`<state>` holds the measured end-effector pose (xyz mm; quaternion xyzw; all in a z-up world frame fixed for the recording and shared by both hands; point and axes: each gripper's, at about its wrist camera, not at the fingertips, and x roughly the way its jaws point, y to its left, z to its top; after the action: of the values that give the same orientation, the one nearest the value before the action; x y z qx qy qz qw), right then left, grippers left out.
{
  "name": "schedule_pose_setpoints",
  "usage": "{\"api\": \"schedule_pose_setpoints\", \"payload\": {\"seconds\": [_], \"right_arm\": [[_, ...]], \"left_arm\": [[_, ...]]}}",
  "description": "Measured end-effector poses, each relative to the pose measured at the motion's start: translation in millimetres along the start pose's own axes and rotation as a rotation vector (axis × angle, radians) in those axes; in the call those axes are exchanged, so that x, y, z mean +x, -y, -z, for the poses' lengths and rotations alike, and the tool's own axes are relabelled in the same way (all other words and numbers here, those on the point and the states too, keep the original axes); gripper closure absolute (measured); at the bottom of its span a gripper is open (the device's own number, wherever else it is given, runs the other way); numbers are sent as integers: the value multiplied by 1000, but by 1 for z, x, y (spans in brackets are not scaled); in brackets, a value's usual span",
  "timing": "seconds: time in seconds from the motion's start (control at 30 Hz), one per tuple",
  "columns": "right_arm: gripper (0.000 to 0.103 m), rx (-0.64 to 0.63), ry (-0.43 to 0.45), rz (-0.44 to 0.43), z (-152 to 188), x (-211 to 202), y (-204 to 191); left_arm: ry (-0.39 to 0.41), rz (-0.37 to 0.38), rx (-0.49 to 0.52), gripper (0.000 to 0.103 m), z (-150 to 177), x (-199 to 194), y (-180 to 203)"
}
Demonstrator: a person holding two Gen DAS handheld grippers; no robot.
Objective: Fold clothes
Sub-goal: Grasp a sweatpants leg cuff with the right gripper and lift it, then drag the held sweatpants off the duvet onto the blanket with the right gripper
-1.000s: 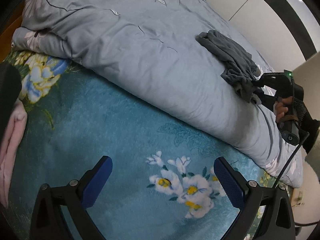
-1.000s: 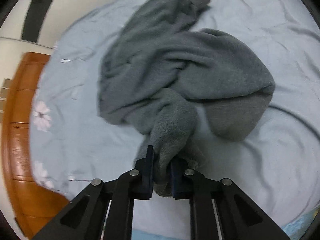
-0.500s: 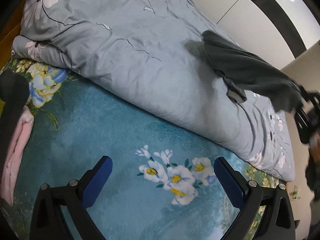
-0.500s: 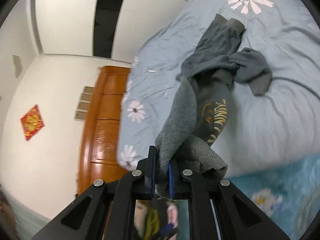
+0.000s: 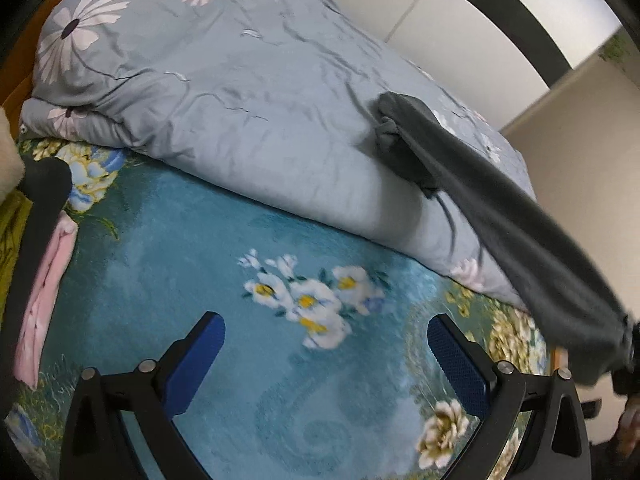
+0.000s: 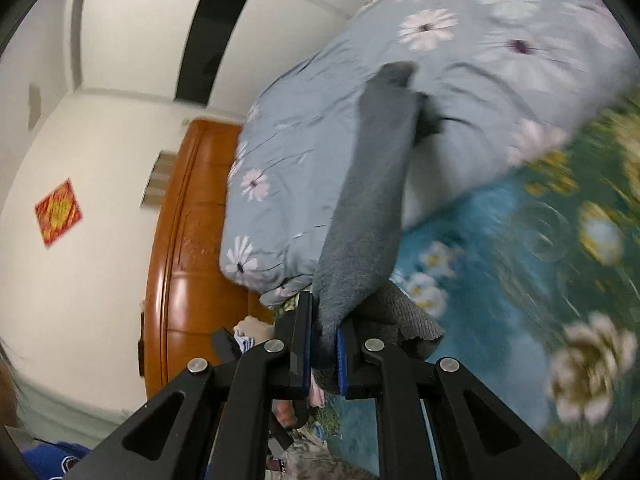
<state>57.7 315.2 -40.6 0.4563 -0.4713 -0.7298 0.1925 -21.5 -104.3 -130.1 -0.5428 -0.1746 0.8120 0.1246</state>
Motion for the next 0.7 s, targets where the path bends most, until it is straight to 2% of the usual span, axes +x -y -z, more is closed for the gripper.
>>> {"api": "schedule_pose_setpoints", "payload": {"seconds": [0.13, 0.37, 0.5, 0.6, 0.7], "right_arm": [[93, 84, 130, 4, 33, -76, 18], [93, 162, 480, 7, 80, -225, 27], [94, 175, 657, 57, 93, -300, 35], [94, 177, 659, 154, 80, -323, 53], [94, 182, 594, 234, 52, -308, 79]], "left_arm": [[-22, 34, 49, 0, 18, -4, 25], [-84, 91, 125, 0, 42, 4, 68], [-70, 110, 169, 0, 46, -6, 92], [-52, 104, 198, 0, 49, -15, 107], [-37, 87, 207, 0, 53, -23, 117]]}}
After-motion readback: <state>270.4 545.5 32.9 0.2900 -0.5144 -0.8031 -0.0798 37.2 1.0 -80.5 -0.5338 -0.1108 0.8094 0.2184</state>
